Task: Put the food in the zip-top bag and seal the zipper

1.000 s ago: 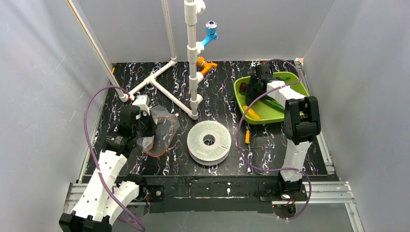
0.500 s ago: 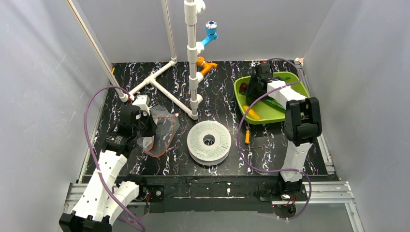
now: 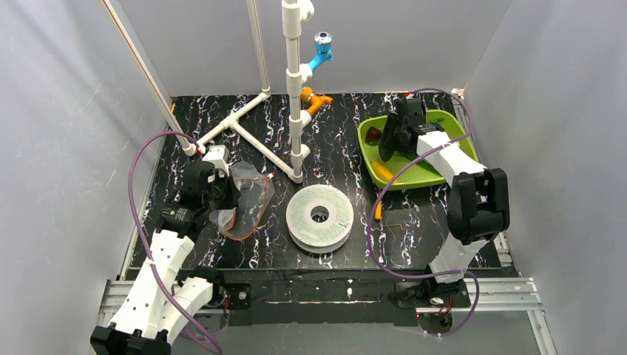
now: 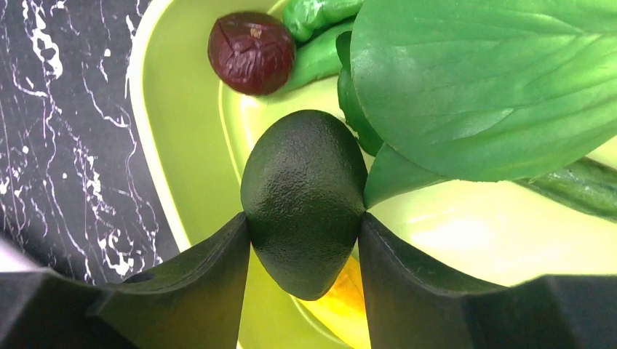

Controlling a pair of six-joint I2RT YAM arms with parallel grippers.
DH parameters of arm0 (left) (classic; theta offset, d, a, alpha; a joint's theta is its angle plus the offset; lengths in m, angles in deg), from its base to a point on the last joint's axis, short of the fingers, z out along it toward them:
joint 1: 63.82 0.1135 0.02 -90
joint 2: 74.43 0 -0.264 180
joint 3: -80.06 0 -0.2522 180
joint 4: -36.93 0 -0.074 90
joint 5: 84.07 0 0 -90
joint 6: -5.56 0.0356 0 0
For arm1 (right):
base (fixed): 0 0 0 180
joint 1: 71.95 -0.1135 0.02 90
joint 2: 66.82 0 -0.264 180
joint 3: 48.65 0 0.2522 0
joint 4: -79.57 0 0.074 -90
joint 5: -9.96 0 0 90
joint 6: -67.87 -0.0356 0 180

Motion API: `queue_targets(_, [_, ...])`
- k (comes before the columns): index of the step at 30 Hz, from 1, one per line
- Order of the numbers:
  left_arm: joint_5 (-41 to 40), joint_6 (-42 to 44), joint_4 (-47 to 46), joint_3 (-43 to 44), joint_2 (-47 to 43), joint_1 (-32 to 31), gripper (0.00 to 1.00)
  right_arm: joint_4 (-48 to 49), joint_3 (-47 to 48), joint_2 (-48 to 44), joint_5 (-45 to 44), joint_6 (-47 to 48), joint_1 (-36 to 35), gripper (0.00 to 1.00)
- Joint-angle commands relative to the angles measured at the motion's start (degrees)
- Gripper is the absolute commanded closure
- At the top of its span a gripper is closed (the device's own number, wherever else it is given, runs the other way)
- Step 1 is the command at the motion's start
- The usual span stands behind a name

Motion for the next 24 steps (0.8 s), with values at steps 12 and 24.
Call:
queue_targets(12, [0.25,-0.06,0.33,0.50,-0.25,-0.20,1.00,8.45,-15.16,-21.67,16.01,-5.66,-3.74,0.99])
queue_targets(24, [0.64,-0.09,0.24,0.57,0.06,-0.32,1.00,17.90,-26.27,-38.05,21.25,-5.00,-29.67,0.99])
